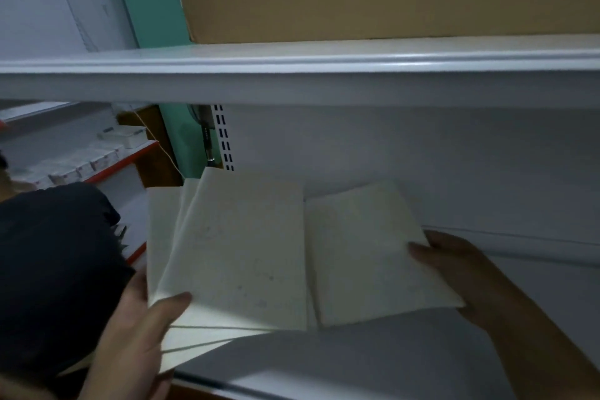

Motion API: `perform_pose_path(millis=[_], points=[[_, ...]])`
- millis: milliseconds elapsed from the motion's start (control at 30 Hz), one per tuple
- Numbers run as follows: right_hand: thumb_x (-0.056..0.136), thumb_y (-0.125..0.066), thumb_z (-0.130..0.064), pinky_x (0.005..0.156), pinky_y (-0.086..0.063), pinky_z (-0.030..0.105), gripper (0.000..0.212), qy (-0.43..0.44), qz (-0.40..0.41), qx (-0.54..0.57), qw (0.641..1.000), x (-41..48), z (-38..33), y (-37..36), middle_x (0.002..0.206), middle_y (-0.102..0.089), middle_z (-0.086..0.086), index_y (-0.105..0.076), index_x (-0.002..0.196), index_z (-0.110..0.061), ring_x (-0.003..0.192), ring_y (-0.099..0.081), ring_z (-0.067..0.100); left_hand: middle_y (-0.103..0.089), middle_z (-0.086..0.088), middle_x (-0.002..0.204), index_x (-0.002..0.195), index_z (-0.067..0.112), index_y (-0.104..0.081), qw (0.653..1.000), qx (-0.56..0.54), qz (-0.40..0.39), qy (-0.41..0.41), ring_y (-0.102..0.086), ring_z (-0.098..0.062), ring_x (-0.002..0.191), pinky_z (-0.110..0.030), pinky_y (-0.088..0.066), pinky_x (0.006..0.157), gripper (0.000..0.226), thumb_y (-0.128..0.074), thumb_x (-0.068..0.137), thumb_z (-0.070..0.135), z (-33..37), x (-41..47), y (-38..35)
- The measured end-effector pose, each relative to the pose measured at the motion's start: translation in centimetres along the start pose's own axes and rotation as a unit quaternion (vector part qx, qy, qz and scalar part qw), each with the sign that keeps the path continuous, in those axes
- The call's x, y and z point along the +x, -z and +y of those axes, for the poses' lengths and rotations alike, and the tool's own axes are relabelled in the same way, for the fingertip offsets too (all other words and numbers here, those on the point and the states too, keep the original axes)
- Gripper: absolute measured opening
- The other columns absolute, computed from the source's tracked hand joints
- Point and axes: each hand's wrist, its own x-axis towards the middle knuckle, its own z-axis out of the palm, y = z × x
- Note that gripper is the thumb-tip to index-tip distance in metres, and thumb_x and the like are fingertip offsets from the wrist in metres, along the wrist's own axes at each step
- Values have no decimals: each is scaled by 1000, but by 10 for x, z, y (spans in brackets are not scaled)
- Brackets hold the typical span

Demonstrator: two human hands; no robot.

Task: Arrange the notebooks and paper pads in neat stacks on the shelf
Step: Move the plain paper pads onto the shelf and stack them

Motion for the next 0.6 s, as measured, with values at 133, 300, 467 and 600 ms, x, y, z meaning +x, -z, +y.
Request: perform_pose_path(millis=[133, 300, 467, 600], points=[[48, -87, -32, 61, -58, 31, 66, -3, -50, 141, 989, -27, 7, 51, 100, -74, 11, -67, 106, -7, 90, -71, 28, -67, -2, 96, 104, 29, -58, 999, 23, -38, -12, -61, -24, 91, -37, -42, 77, 43, -69, 70, 4, 0, -14, -53], [88, -55, -7, 74, -59, 43, 18, -35, 104, -19, 994, -44, 33, 73, 79, -77, 5, -73, 86, -10, 76, -72, 25, -71, -8, 100, 114, 21, -59, 991, 24, -122, 52, -67, -24, 84, -36, -52, 68, 70, -76, 46, 23, -44, -45, -169], [85, -50, 3, 83, -54, 43, 26, -67, 177, -71, 979, -72, 53, 154, 88, -76, 8, -73, 89, -7, 86, -71, 28, -70, -2, 92, 109, 22, -60, 979, 79, -173, 72, -67, -7, 77, -13, -50, 70, 35, -34, 95, 41, -89, -76, -277], [85, -49, -5, 74, -54, 25, 28, -76, 220, -192, 954, -85, 60, 228, 96, -72, 4, -69, 102, -13, 85, -67, 18, -74, 9, 89, 104, 17, -67, 920, 147, -335, 138, -69, -10, 88, -27, -55, 80, 32, -45, 95, 39, -106, -95, -339]])
